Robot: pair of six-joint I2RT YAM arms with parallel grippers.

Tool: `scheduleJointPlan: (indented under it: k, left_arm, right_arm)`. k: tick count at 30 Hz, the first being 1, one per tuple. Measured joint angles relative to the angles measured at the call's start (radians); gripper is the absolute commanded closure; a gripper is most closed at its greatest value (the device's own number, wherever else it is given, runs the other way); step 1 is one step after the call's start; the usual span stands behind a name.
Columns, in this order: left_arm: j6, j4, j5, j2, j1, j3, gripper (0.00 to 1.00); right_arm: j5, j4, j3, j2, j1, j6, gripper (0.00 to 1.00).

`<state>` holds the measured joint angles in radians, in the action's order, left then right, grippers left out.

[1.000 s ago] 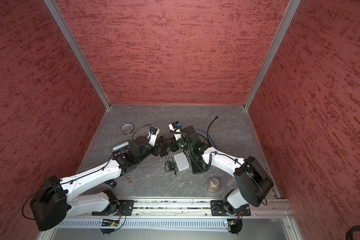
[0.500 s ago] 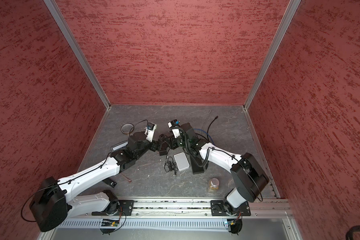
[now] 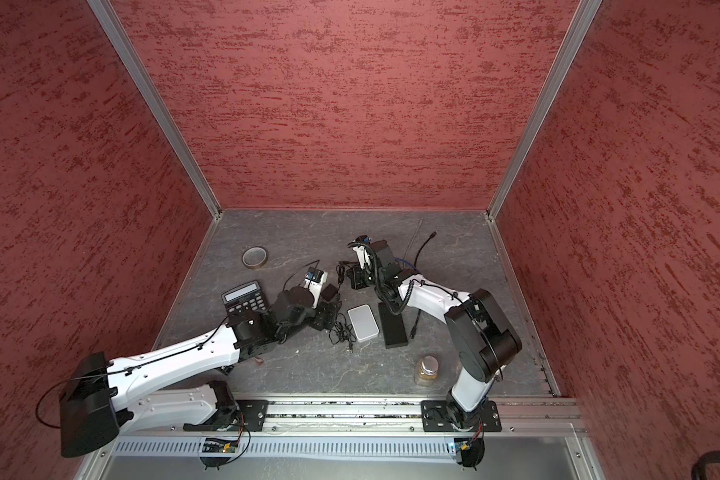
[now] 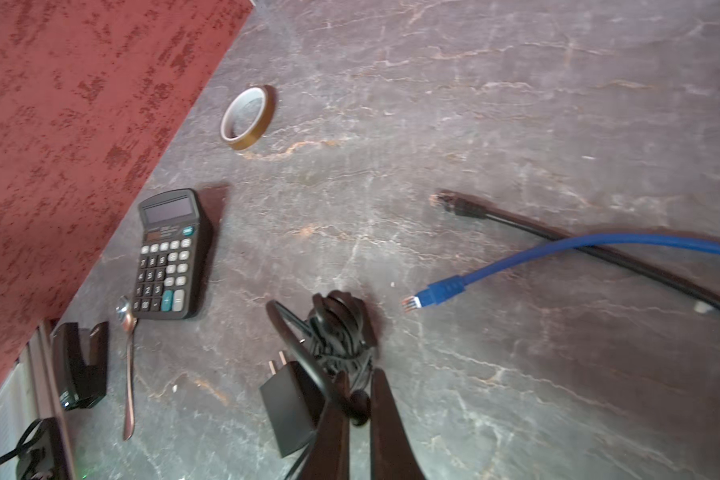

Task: Insert the plug into the switch port
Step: 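Release the cord with the left gripper while the right keeps holding it, then lower the left gripper onto the white box and close on it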

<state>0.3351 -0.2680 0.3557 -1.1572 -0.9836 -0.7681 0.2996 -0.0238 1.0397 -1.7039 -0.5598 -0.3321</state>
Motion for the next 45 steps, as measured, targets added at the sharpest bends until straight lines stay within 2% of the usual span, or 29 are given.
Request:
scheduleJointPlan:
  k: [4,8,19,31,45]
  left_arm:
    - [0.082,-0.040,0.042,0.000,-0.073,-0.023,0.17]
    - [0.164,-0.048,0.042,-0.026,-0.101,-0.035,0.20]
    - [0.382,-0.117,-0.052,-0.320,-0.107,-0.239,0.23]
    - [0.483,-0.105,-0.194,-0.507,-0.106,-0.279,0.24]
    - [0.542,-0.118,-0.211,-0.576,-0.041,-0.280,0.22]
  right_arm:
    - [0.001,-0.001,0.000,-0.009,0.024,0.000,0.95]
    - [0.003,-0.007,0.000,-0.009,0.053,0.000,0.95]
    - [0.002,-0.013,-0.002,-0.009,0.088,0.013,0.95]
    - [-0.015,-0.020,-0.029,-0.008,0.117,0.035,0.95]
    - [-0.039,-0.024,-0.049,0.008,0.119,0.052,0.94]
